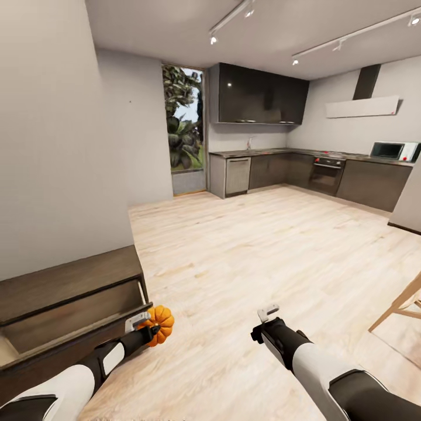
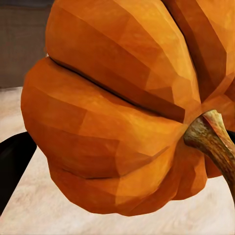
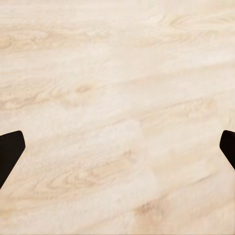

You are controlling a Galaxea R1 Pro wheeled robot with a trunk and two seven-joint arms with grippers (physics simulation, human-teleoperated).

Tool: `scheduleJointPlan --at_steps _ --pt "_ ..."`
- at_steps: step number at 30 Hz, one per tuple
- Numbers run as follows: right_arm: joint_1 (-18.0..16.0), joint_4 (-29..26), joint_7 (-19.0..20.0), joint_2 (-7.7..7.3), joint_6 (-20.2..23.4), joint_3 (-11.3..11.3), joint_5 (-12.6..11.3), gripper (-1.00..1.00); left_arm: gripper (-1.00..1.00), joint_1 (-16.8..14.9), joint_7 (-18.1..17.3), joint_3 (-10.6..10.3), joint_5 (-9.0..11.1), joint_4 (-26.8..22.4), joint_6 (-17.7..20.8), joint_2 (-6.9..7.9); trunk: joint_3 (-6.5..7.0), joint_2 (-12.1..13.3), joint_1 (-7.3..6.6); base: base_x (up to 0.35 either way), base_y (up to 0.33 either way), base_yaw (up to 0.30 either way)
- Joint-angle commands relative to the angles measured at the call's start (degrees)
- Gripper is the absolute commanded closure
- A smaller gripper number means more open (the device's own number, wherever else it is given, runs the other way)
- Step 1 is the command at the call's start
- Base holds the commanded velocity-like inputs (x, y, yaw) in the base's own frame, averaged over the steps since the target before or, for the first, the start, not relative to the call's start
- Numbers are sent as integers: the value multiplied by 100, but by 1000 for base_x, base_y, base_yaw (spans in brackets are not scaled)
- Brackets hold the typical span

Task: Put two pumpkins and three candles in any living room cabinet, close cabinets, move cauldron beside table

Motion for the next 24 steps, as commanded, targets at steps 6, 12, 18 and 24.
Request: scheduleJointPlan --at_steps 6,12,18,24 --pt "0 -12 -8 -1 41 16 25 -100 100 -3 -8 29 25 -7 46 -1 -6 -3 -1 1 -292 283" --pt "0 -12 -8 -1 41 16 25 -100 100 -3 -2 31 25 -7 49 -1 -6 -3 -1 8 -305 283" --pt "0 -12 -8 -1 41 16 31 -100 100 -3 0 37 31 -7 51 -1 -6 -3 -1 123 -317 283" --pt "0 -12 -8 -1 41 16 27 -100 100 -3 0 38 33 -7 52 -1 -6 -3 -1 215 -281 283"
